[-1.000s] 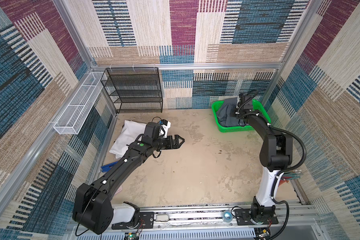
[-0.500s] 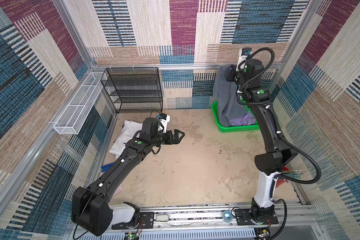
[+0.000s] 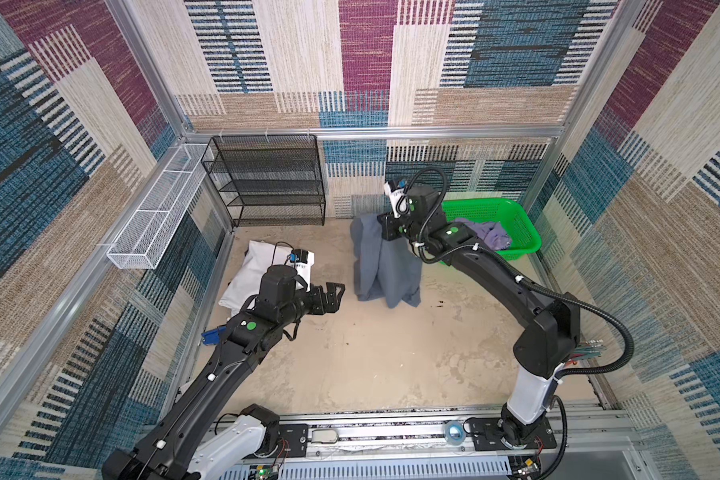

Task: Fold and stack the t-shirts

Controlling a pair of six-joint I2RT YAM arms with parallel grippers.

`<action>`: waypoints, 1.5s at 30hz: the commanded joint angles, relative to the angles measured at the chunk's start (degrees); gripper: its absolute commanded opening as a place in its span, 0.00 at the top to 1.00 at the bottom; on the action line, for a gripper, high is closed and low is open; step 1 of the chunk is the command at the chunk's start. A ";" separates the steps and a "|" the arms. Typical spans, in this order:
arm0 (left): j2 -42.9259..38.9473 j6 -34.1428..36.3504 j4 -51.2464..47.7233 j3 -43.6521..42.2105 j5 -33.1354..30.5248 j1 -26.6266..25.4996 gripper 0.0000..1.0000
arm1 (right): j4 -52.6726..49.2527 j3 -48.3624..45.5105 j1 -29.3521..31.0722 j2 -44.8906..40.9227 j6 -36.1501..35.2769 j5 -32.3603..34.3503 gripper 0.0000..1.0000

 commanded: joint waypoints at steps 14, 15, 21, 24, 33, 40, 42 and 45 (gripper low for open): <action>19.29 -3.55 10.23 -4.21 8.07 -0.18 0.08 | 16.21 -25.56 -6.86 -7.08 7.03 3.63 0.25; 20.93 -3.32 11.02 -3.06 8.93 -0.35 0.10 | 16.15 -26.62 -8.76 -7.71 7.32 4.01 0.24; 30.57 -0.49 13.22 3.89 6.64 -1.69 0.13 | 16.31 -27.67 -17.05 -5.29 5.33 0.89 0.27; 33.48 0.35 15.84 5.34 5.45 -1.89 0.13 | 15.30 -25.03 -17.90 -1.47 4.21 1.18 0.27; 39.78 1.17 16.17 10.79 8.50 -2.15 0.34 | 17.91 -20.95 -21.89 6.86 4.27 -0.35 0.28; 37.07 0.22 12.40 15.94 13.65 -2.42 1.00 | 18.96 -18.84 -22.55 5.76 1.64 -5.89 0.22; 34.40 -1.05 12.03 17.81 14.45 -2.42 1.00 | 19.19 -21.79 -22.01 3.07 2.19 -6.55 0.19; 30.06 -3.42 13.63 21.39 16.79 -2.42 1.00 | 19.89 -28.28 -21.23 -1.96 3.62 -7.05 0.20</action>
